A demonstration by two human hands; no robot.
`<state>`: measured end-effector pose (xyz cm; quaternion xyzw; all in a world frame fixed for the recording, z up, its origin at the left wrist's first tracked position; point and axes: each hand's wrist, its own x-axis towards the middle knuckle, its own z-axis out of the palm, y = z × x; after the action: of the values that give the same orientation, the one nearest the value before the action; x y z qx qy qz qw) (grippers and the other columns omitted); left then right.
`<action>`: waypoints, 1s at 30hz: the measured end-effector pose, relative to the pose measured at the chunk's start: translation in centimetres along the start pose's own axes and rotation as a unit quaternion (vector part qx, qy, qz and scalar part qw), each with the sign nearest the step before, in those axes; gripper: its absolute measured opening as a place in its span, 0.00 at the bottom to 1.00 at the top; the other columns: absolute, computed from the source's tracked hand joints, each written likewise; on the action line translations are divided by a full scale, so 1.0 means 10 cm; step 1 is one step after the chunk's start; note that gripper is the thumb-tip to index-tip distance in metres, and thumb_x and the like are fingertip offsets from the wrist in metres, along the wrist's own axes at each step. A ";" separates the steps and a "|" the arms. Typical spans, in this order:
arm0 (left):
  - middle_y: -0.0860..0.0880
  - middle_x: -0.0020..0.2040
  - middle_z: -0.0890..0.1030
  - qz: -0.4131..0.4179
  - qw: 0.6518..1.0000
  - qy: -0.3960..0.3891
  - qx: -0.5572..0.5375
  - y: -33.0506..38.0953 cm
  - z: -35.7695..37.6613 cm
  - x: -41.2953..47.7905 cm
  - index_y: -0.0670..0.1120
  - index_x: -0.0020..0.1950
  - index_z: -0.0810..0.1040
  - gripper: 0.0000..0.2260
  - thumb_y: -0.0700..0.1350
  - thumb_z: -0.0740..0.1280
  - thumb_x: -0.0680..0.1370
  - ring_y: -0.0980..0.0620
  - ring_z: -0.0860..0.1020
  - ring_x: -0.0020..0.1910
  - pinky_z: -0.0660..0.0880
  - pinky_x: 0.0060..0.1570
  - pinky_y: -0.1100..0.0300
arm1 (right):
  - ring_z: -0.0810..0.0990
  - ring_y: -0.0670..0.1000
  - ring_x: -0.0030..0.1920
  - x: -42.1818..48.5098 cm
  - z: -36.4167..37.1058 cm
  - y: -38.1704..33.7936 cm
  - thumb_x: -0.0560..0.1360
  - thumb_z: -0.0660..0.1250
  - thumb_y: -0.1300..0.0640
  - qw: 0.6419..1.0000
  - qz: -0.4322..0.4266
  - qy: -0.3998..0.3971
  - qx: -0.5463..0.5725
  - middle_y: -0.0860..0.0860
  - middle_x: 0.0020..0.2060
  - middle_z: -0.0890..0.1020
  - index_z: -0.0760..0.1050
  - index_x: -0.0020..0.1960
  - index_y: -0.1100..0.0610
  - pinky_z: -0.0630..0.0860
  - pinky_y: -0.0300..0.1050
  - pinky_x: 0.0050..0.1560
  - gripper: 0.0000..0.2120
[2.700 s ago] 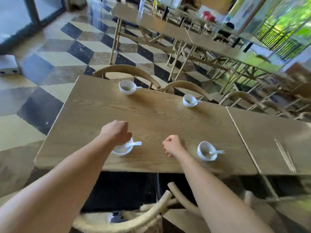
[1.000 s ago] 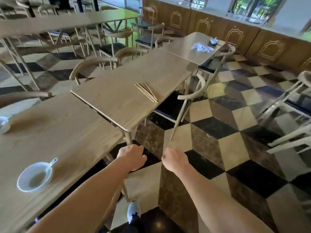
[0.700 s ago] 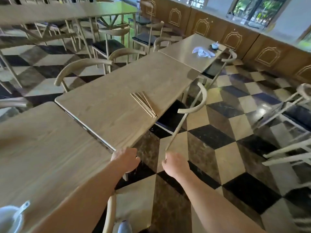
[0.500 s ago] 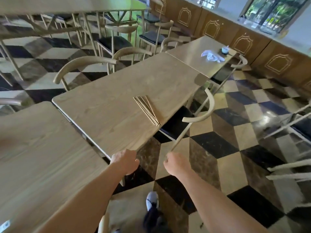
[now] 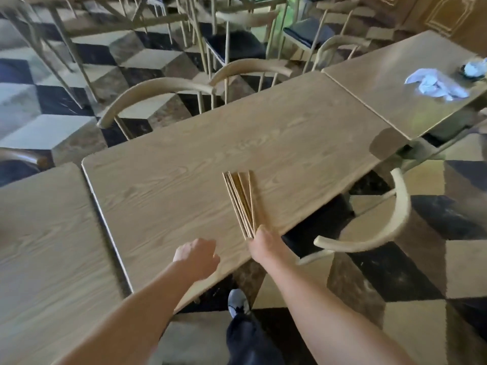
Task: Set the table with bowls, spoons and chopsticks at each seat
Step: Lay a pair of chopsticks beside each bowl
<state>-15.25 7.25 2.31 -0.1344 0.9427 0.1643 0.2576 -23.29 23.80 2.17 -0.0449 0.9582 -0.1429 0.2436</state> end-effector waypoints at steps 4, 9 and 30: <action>0.50 0.51 0.80 -0.041 0.999 -0.012 -0.010 0.15 0.11 0.23 0.51 0.54 0.73 0.09 0.52 0.57 0.81 0.48 0.80 0.48 0.79 0.48 0.54 | 0.80 0.57 0.54 0.53 0.10 -0.07 0.75 0.65 0.40 1.000 0.024 -0.002 0.000 0.57 0.55 0.80 0.73 0.61 0.61 0.76 0.47 0.47 0.26; 0.50 0.48 0.79 -0.099 0.992 -0.007 -0.072 0.22 0.17 0.55 0.50 0.54 0.74 0.09 0.52 0.58 0.80 0.48 0.79 0.44 0.78 0.43 0.54 | 0.76 0.57 0.56 0.76 0.32 -0.08 0.74 0.63 0.37 0.999 0.028 0.009 -0.033 0.57 0.58 0.76 0.70 0.63 0.61 0.74 0.50 0.54 0.30; 0.46 0.45 0.83 -0.219 0.921 -0.079 -0.313 0.22 0.18 0.97 0.47 0.48 0.77 0.08 0.48 0.60 0.79 0.47 0.81 0.40 0.78 0.38 0.57 | 0.78 0.51 0.38 1.10 0.46 -0.19 0.79 0.60 0.61 0.994 -0.037 -0.061 -0.078 0.55 0.45 0.82 0.74 0.54 0.62 0.73 0.39 0.33 0.07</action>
<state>-23.26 8.25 -3.81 -0.3977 0.7667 0.4004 0.3060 -30.69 19.08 -6.14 -0.1078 0.9474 -0.0739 0.2922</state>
